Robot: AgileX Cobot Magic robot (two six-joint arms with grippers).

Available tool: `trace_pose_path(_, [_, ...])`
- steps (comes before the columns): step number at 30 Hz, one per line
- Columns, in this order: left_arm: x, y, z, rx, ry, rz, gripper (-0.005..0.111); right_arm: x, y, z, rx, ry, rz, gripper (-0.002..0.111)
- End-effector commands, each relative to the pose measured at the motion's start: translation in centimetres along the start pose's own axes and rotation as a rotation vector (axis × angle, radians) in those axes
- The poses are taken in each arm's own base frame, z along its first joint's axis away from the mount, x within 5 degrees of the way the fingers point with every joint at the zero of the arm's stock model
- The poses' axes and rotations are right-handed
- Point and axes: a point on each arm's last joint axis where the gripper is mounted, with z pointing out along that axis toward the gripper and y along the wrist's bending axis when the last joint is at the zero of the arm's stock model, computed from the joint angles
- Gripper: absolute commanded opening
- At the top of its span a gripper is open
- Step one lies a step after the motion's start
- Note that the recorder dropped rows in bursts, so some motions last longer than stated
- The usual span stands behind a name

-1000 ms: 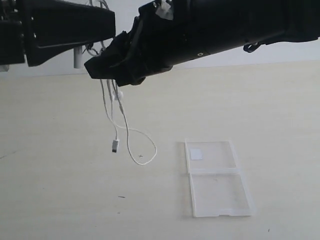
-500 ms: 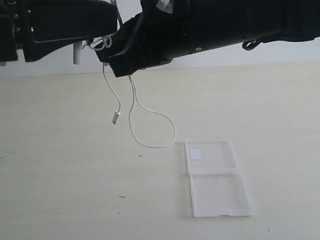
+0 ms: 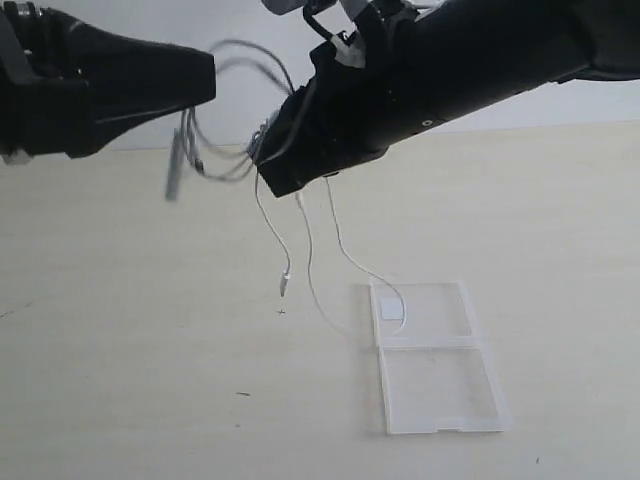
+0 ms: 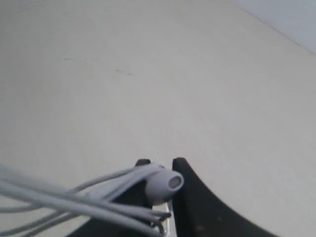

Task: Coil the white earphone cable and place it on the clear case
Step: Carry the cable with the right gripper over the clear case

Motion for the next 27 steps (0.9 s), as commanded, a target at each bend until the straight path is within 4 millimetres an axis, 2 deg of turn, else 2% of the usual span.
trace_pose_path(1, [1.2, 0.7, 0.1, -0.056, 0.017, -0.032, 0.053, 0.1, 0.3, -1.2, 0.009, 0.05, -0.007, 0.0])
trace_pose_path(2, [1.4, 0.9, 0.1, -0.072, 0.02, -0.036, 0.058, 0.5, 0.2, -1.3, 0.018, 0.097, 0.003, 0.0])
trace_pose_path(5, [1.4, 1.0, 0.1, -0.086, 0.016, -0.036, 0.058, 1.5, -0.5, -1.5, 0.095, 0.202, 0.011, 0.0])
trace_pose_path(8, [1.4, 1.1, 0.1, -0.093, 0.013, -0.036, 0.058, 1.5, -0.8, -2.4, 0.165, 0.223, 0.019, 0.0])
trace_pose_path(16, [1.2, 1.4, 0.1, -0.131, 0.001, -0.035, 0.057, -0.1, 0.3, -7.1, 0.264, 0.116, -0.014, 0.0])
trace_pose_path(21, [1.2, 1.5, 0.1, -0.136, -0.001, -0.035, 0.047, -1.0, 0.9, -9.9, 0.333, 0.024, -0.03, 0.0])
trace_pose_path(24, [1.2, 1.4, 0.1, -0.134, 0.0, -0.035, 0.042, -1.2, 1.3, -11.0, 0.339, 0.0, -0.038, 0.0])
trace_pose_path(27, [1.5, 1.5, 0.1, -0.137, 0.007, -0.038, 0.042, -1.0, 1.6, -11.4, 0.337, 0.018, -0.029, 0.0])
